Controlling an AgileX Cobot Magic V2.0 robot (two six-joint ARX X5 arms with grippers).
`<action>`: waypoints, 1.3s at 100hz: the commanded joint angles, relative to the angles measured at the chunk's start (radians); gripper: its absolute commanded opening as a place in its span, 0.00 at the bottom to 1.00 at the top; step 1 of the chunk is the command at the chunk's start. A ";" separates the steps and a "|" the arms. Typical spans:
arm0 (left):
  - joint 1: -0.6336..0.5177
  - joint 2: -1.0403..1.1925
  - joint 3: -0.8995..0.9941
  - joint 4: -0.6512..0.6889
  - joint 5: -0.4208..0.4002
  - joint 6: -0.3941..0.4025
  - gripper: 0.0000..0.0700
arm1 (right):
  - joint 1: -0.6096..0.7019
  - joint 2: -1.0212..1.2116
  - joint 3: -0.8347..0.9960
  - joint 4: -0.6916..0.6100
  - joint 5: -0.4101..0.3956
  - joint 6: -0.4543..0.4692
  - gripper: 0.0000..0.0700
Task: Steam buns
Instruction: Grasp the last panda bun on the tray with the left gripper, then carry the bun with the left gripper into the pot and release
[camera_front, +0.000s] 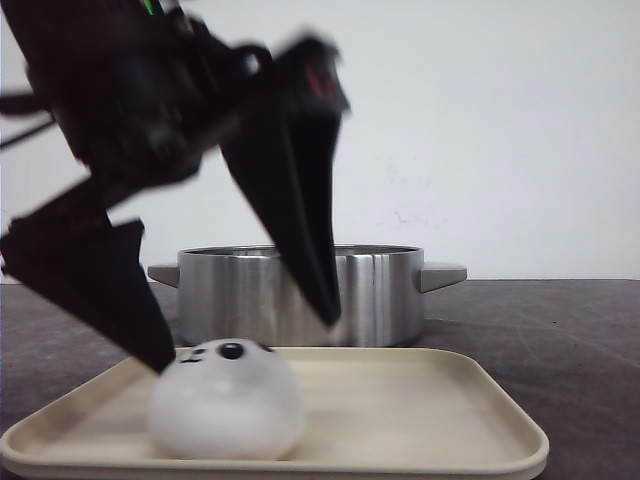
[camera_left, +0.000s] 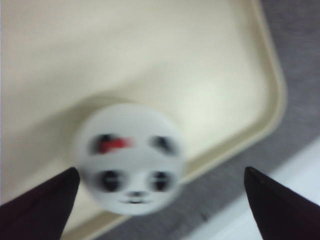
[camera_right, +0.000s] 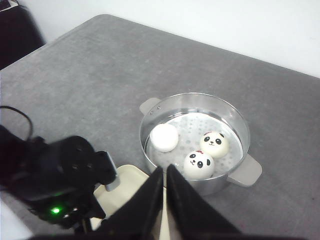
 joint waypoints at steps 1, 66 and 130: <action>-0.011 0.033 0.012 0.004 -0.036 -0.008 0.91 | 0.013 0.001 0.017 0.000 0.001 0.004 0.00; -0.010 0.121 0.012 0.039 -0.100 -0.008 0.72 | 0.013 -0.011 0.017 -0.021 0.004 0.003 0.00; 0.002 0.067 0.334 -0.014 -0.156 0.169 0.00 | 0.013 -0.010 0.017 -0.020 0.005 0.003 0.00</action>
